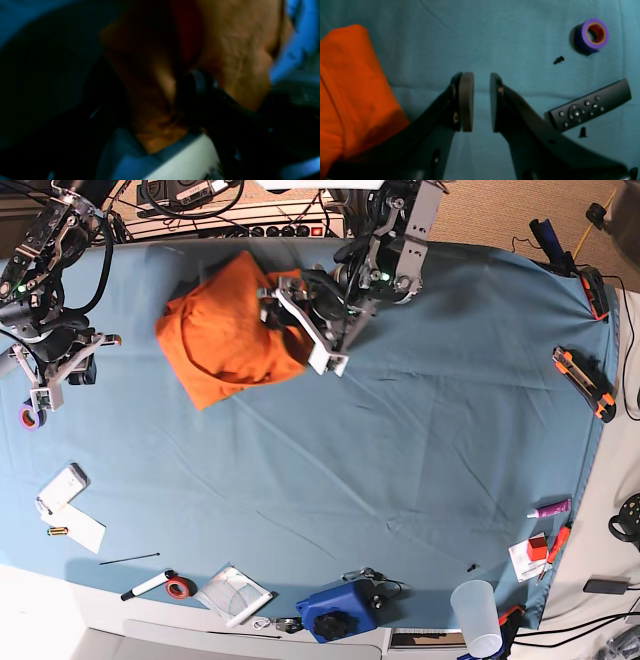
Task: Layout the t-shirt on the table in an organized manner, then fold the t-shirt properly
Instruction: 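Grasp the folded bundle with the left gripper and drag it toward the table center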
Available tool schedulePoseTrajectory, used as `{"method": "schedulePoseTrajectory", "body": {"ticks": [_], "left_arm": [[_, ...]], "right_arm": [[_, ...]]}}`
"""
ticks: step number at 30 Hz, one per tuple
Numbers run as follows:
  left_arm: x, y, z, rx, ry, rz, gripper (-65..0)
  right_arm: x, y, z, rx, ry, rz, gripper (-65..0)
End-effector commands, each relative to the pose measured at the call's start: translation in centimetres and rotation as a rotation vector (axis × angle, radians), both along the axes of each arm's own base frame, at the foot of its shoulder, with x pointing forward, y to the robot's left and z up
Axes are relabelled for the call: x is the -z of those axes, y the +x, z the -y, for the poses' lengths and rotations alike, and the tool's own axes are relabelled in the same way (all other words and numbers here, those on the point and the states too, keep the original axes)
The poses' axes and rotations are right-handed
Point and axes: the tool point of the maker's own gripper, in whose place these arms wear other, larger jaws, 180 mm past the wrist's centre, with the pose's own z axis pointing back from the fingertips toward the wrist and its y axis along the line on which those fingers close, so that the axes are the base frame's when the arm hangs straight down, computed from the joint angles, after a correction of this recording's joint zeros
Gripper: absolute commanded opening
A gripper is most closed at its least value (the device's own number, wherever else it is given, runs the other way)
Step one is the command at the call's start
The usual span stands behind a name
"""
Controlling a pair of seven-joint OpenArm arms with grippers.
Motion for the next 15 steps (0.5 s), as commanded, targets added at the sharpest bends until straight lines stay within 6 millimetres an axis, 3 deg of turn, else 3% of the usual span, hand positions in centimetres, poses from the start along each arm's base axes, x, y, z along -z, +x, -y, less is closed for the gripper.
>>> {"method": "schedulePoseTrajectory", "body": {"ticks": [1,3,7,12,15], "left_arm": [[-1.2,0.0,1.4,0.025,-0.054,0.006,-34.6],[-1.6,0.2,1.8,0.035,-0.078,0.012,-39.0],[-1.8,0.6,1.7,0.028,-0.075,0.026,-65.0],[-1.5,0.2,1.3,0.118,-0.002,0.025,-65.0],[-1.6,0.4,-0.1,0.161,0.041,0.073,-65.0]], "right_arm": [[-1.5,0.7,0.4,-0.008,-0.025,0.049,-53.3],[-1.5,0.7,0.4,-0.008,-0.025,0.049,-53.3],[-1.6,0.8,0.4,-0.009,-0.026,0.053,-53.3],[-2.1,1.2,0.8,0.0,-0.052,0.09,-53.3],[-2.4,1.3,1.9,0.065,-0.075,0.107,-53.3]]}}
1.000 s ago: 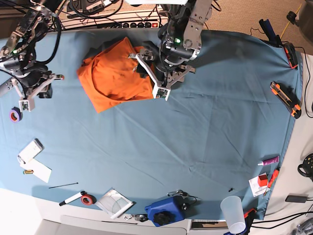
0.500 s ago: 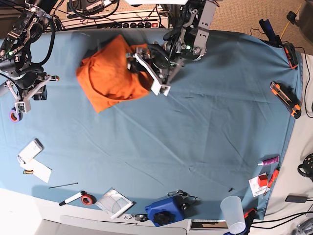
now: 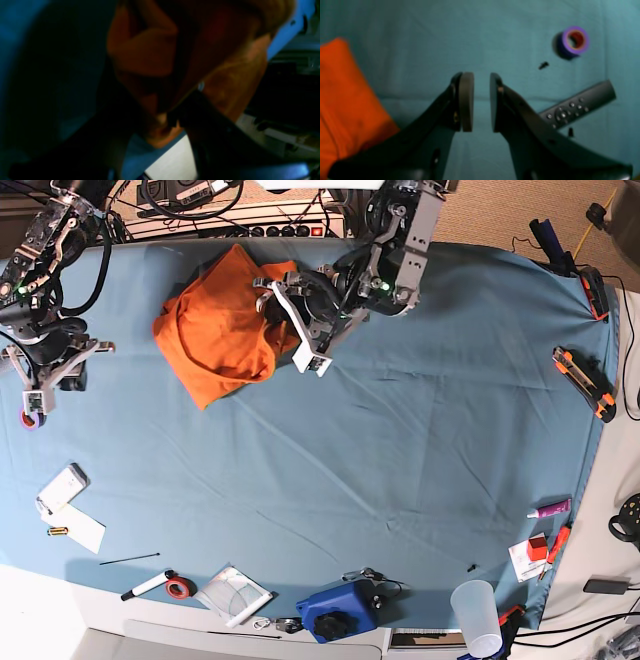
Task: Layout the t-shirt on the table in an organized manner, then fold the t-shirt properly
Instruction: 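Grasp the folded bundle with the left gripper and drag it toward the table center, then press and square the folded shirt with both grippers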
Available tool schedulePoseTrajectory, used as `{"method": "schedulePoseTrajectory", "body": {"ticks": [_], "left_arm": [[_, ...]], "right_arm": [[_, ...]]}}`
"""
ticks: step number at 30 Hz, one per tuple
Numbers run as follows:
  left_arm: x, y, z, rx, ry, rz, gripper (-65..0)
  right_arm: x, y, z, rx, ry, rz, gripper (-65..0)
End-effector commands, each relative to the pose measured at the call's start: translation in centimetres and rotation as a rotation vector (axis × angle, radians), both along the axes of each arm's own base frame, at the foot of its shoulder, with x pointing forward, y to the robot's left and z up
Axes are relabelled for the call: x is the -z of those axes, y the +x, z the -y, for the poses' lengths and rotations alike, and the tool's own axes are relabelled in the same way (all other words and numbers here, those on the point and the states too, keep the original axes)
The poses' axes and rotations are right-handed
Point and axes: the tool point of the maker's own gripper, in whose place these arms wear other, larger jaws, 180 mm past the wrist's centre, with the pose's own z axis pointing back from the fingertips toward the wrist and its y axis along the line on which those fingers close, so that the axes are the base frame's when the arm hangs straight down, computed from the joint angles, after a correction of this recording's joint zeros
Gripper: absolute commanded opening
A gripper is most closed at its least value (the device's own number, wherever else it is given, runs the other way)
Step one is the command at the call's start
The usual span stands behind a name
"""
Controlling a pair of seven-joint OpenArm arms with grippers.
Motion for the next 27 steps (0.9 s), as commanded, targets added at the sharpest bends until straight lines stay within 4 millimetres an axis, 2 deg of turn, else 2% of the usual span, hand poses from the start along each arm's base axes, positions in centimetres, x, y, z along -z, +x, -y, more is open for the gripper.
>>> {"method": "schedulePoseTrajectory", "body": {"ticks": [1,8,12,15,19,21,23,27], "left_arm": [[-0.9,0.8,-0.7,0.009,0.006,0.049,-65.0],[-2.3,1.3,-6.8,0.172,0.155,0.27,-65.0],[-2.3,2.2,-10.7,0.288,0.253,0.347,-65.0],[-2.8,4.2,-14.1,0.366,0.372,0.419,-65.0],[-5.0,8.6,-17.6,0.368,0.494,0.517,-65.0],[-6.2,10.5,-18.3,0.381,0.53,0.564,-65.0],[-6.7,11.6,-18.4,0.44,0.558,0.596,-65.0],[-5.5,12.8,-16.8,0.563,0.608,0.593,-65.0]], "right_arm": [[-1.6,0.7,0.6,0.005,-0.033,0.052,-53.3],[-1.6,0.5,1.0,0.026,-0.047,0.047,-53.3],[-1.5,0.4,1.3,0.064,-0.031,0.052,-53.3],[-1.4,0.3,1.4,0.079,-0.026,0.048,-53.2],[-1.2,0.1,1.5,0.087,-0.023,0.033,-53.3],[-1.2,0.1,1.5,0.087,-0.023,0.034,-53.3],[-1.2,0.1,1.5,0.087,-0.022,0.034,-53.3],[-1.2,0.1,1.5,0.087,-0.022,0.034,-53.3]]}}
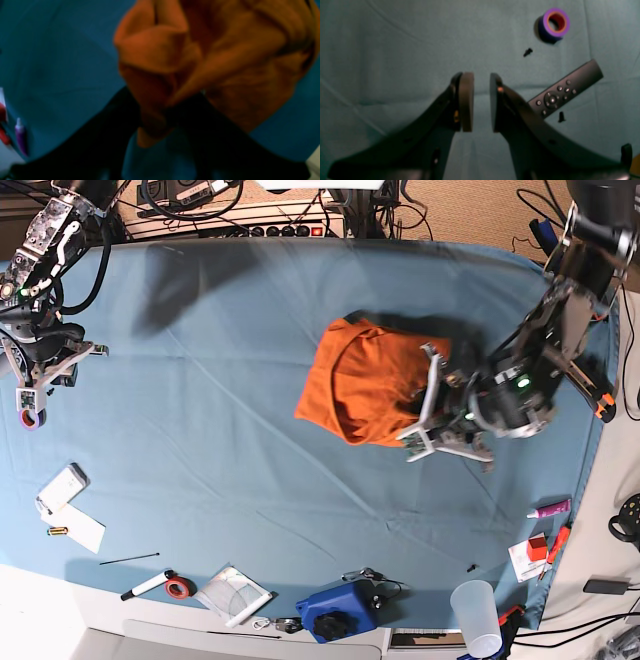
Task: Layout the t-shirt on the table in an organized manner, then fold the t-shirt properly
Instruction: 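Press and square the folded shirt with both grippers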
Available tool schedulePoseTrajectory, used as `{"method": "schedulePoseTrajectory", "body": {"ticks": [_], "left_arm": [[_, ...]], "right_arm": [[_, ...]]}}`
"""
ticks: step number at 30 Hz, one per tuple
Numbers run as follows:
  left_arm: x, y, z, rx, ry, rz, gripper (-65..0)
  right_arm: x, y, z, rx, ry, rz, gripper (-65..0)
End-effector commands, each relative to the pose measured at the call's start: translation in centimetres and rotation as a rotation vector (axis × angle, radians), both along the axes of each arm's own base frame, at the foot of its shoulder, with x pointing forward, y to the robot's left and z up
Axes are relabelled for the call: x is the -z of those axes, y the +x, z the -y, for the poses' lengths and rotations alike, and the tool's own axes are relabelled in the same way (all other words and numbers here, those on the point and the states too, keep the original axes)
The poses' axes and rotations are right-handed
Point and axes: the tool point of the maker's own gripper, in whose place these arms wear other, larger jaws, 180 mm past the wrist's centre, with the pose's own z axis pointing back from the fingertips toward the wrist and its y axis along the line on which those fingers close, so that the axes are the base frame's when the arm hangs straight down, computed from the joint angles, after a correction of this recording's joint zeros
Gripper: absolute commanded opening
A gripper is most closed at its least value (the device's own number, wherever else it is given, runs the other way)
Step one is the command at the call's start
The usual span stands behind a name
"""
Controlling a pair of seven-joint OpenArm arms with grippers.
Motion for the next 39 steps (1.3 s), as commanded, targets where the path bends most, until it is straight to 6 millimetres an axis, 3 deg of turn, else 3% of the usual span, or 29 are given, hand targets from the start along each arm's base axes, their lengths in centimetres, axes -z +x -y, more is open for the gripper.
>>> {"method": "schedulePoseTrajectory", "body": {"ticks": [1,4,7,17,20,22,24,29,31,35,39], "left_arm": [[-0.7,0.9,0.6,0.04,0.026,0.039,-65.0],[1.0,1.7,1.3,0.159,0.204,0.089,-65.0],[1.1,3.6,2.6,0.233,0.336,0.197,-65.0],[-0.4,7.1,12.5,0.309,0.376,0.35,-65.0],[-1.2,7.4,13.9,0.32,0.373,0.38,-47.1],[-2.0,8.1,14.1,0.285,0.374,0.427,-41.7],[-3.5,9.5,14.0,0.185,0.36,0.512,-41.7],[-7.4,12.0,10.8,-0.165,0.369,0.672,-42.1],[-7.8,11.9,10.0,-0.201,0.403,0.673,-45.3],[-7.8,11.7,10.2,-0.226,0.373,0.661,-55.1],[-8.3,11.4,10.8,-0.266,0.362,0.679,-60.4]], "right_arm": [[-1.5,0.6,0.3,-0.008,-0.026,0.044,-53.3],[-1.5,0.7,0.3,-0.008,-0.026,0.044,-53.2],[-1.5,0.7,0.3,-0.008,-0.026,0.047,-53.2],[0.3,0.6,-1.9,0.004,0.062,0.065,-53.2],[0.6,0.6,-2.3,0.005,0.079,0.067,-53.2],[0.6,0.6,-2.3,0.005,0.079,0.066,-53.2],[0.6,0.6,-2.3,0.005,0.079,0.068,-53.3],[0.5,0.9,-3.0,-0.031,0.093,0.079,-53.2],[0.3,1.2,-4.0,-0.073,0.131,0.101,-53.2],[-0.3,1.8,-5.9,-0.166,0.189,0.139,-53.2],[-1.4,2.4,-8.9,-0.326,0.258,0.202,-53.2]]}}
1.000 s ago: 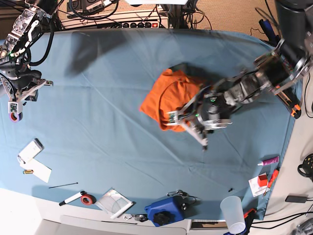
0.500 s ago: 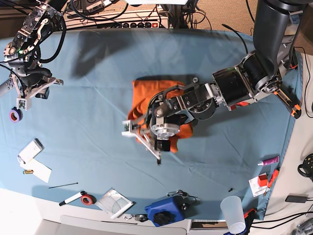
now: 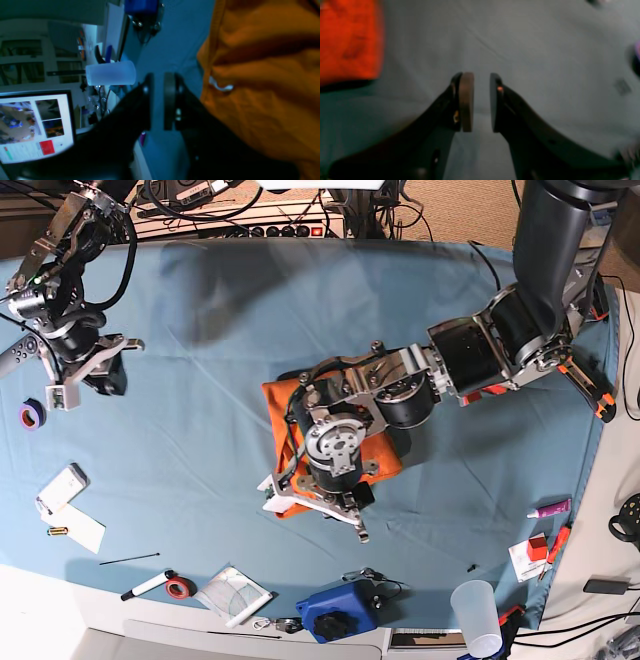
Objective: Layout the t-shirt on the table in an organized manner, then fold the t-shirt properly
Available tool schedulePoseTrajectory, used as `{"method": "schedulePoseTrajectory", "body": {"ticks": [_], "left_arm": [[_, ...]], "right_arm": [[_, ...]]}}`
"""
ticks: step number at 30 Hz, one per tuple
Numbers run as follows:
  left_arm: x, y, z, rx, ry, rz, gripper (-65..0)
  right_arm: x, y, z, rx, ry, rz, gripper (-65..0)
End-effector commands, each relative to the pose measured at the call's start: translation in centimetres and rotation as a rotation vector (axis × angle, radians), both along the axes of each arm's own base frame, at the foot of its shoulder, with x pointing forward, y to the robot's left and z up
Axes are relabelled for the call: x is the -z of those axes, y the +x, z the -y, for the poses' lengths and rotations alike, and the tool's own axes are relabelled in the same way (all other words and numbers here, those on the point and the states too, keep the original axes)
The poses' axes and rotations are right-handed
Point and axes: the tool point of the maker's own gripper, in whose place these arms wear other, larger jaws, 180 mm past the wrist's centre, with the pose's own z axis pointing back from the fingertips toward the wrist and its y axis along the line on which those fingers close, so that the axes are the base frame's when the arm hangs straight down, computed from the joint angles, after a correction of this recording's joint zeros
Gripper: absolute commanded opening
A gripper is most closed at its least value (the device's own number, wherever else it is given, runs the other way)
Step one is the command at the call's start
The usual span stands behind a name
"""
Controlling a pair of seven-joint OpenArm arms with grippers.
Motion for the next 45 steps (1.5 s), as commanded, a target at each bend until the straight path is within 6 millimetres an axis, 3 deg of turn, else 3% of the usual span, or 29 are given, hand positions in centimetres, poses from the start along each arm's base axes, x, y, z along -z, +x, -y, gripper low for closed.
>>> {"method": "schedulePoseTrajectory", "body": {"ticks": [1,4,7,12,19,25,29,31,35,40,45], "left_arm": [[-2.6,0.7,0.6,-0.014,-0.024,0.081,-62.5],[-3.4,0.4,0.5,-0.088,-0.071,0.125,-65.0],[-2.6,-0.2,-0.4,-0.177,-0.179,0.055,-65.0],[-2.0,0.1,-5.3,-0.363,-0.359,-0.005,-65.0],[0.1,-0.3,-12.9,-0.496,-0.553,-0.13,-65.0],[2.0,-2.5,-17.4,-0.556,-0.526,-0.152,-65.0],[3.0,-4.4,-19.1,-0.563,-0.483,-0.158,-65.0],[3.2,-5.2,-19.7,-0.567,-0.473,-0.156,-65.0],[3.5,-6.9,-21.7,-0.61,-0.498,-0.157,-65.0],[3.9,-8.9,-23.7,-0.615,-0.583,-0.209,-65.0],[4.0,-11.2,-25.7,-0.622,-0.644,-0.261,-65.0]], "right_arm": [[-2.0,0.8,-0.6,-0.047,0.01,0.079,-53.2],[-3.8,1.5,-3.2,-0.149,0.097,0.159,-53.3],[-4.8,2.8,-5.6,-0.227,0.123,0.189,-53.3],[-4.9,4.9,-11.6,-0.412,0.095,0.182,-53.3],[-1.1,8.1,-18.8,-0.551,0.186,0.08,-57.8],[2.7,10.1,-22.8,-0.579,0.309,-0.054,-57.8],[6.8,9.9,-23.7,-0.549,0.357,-0.189,-57.9],[8.3,9.5,-23.6,-0.539,0.375,-0.241,-61.4],[8.9,8.6,-23.1,-0.553,0.361,-0.307,-65.0],[5.2,8.6,-22.0,-0.566,0.396,-0.26,-65.0],[-1.7,10.0,-19.2,-0.527,0.375,-0.026,-65.0]]}}
